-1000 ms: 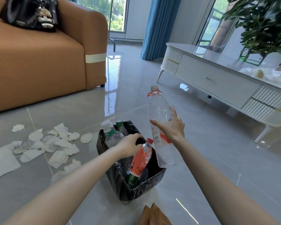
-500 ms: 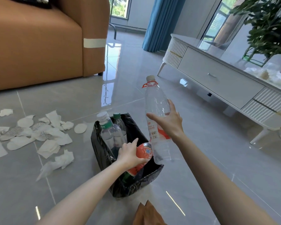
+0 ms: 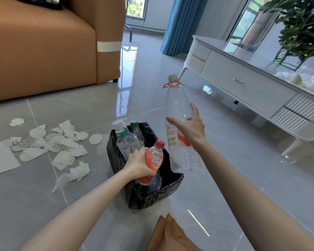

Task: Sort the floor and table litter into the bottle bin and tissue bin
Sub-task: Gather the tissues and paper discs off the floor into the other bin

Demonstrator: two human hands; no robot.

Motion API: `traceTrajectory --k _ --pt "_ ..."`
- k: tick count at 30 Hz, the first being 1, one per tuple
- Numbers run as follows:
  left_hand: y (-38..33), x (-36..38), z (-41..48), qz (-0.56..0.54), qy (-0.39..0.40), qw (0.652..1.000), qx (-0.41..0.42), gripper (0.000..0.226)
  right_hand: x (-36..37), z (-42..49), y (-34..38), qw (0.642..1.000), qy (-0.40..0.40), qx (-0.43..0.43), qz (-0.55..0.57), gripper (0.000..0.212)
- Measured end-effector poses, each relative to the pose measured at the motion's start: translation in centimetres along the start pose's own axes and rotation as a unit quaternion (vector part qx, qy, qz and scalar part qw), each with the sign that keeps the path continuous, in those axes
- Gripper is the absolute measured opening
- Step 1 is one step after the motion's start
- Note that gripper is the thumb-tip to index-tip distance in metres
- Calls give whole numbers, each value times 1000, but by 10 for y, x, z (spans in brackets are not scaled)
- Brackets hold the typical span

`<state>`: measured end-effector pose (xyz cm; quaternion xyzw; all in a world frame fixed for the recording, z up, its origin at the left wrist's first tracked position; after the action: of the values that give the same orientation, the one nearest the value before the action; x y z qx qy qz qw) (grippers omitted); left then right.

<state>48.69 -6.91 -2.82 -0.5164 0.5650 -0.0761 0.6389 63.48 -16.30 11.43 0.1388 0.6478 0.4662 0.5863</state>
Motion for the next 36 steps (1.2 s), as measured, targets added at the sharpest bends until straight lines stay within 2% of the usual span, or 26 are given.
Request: traceTrajectory --k 3,8,14,19,21,25,30,32,36 --pt "14 -20 -10 -69 1 997 -19 77 8 -5 6 1000 -1 -8 24 104" --pt "29 -42 -27 -158 5 987 -33 77 46 -22 3 996 68 3 59 106" --pt "27 -40 -31 -104 14 994 -38 88 89 -42 -15 990 129 8 53 103" --pt "37 -33 -31 -76 2 992 -106 100 104 -52 -38 989 129 22 74 101" --pt "42 -31 -29 -46 -13 991 -126 106 107 -52 -47 990 130 28 51 101" --pt "49 -26 -24 -54 -35 988 -141 109 115 -55 -56 990 142 14 -15 100" --pt "34 -40 -36 -61 -83 986 -134 112 125 -53 -60 972 206 22 -108 101" --pt "28 -49 -41 -70 -84 984 -140 109 121 -53 -55 972 198 17 -124 95" --pt "21 -64 -47 -80 -69 985 -133 99 98 -54 -24 989 118 -47 -77 67"
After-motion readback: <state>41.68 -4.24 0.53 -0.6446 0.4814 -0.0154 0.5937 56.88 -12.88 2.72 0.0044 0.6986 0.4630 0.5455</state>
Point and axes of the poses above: each hand's wrist, its own z-axis towards the middle knuckle, its own x-axis out of the palm, y = z × x, the point moved 6 cm from there along z, towards the middle knuckle, and after that the axes turned 3 degrees about -y, right-handed, at the moved point
